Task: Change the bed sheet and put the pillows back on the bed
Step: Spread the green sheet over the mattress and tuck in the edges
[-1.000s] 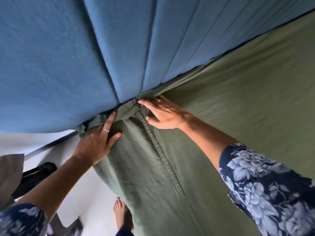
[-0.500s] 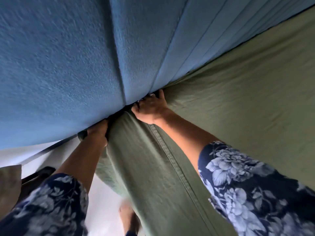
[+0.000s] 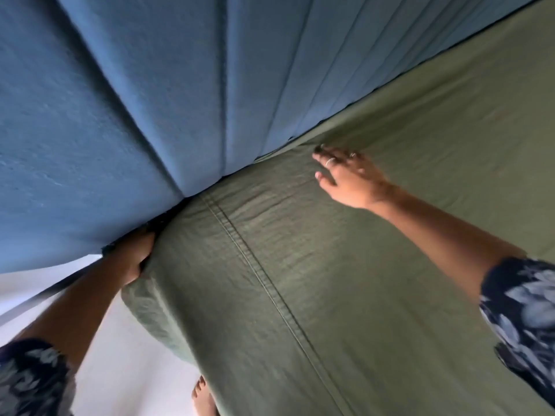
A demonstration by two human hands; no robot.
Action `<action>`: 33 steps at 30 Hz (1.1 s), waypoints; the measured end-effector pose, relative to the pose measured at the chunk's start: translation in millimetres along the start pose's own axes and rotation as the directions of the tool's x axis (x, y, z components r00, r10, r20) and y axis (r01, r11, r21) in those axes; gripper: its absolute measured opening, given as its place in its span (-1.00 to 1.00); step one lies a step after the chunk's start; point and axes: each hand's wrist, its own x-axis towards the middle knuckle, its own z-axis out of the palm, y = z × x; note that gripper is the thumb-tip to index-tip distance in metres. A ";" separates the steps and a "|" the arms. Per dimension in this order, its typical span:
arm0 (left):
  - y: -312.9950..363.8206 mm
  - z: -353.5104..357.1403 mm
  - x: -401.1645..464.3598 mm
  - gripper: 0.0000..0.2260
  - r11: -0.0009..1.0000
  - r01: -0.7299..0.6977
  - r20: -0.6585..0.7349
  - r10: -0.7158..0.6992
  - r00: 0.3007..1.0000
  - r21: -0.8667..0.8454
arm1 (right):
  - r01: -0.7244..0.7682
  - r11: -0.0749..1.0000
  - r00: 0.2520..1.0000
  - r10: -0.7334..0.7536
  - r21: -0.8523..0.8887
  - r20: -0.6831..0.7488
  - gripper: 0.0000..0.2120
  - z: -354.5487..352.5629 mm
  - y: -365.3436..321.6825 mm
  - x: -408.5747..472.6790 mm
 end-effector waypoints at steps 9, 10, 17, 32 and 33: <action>44.2 40.1 -98.7 -0.67 0.650 -0.490 -0.160 0.681 0.714 0.581 | -0.267 0.963 0.944 0.270 0.040 -0.191 -0.76 -15.1 8.0 47.5; 55.8 53.4 -95.0 -0.71 0.559 -0.602 -0.067 0.762 0.644 0.570 | -0.238 0.971 0.941 0.236 0.020 -0.241 -0.74 -9.7 8.3 49.7; 153.5 126.5 -34.9 -0.58 0.454 -0.686 0.186 0.742 0.645 0.569 | -0.118 0.981 0.926 0.053 -0.152 -0.373 -0.79 16.4 21.3 62.2; 161.5 150.1 -10.0 -0.56 0.338 -0.628 0.221 0.734 0.642 0.701 | 0.015 0.969 0.972 0.043 0.248 -0.230 -0.70 10.7 51.1 61.4; 160.8 151.1 -9.5 -0.56 0.337 -0.628 0.217 0.738 0.639 0.702 | 0.002 0.972 0.986 0.037 0.235 -0.162 -0.69 5.3 50.4 64.6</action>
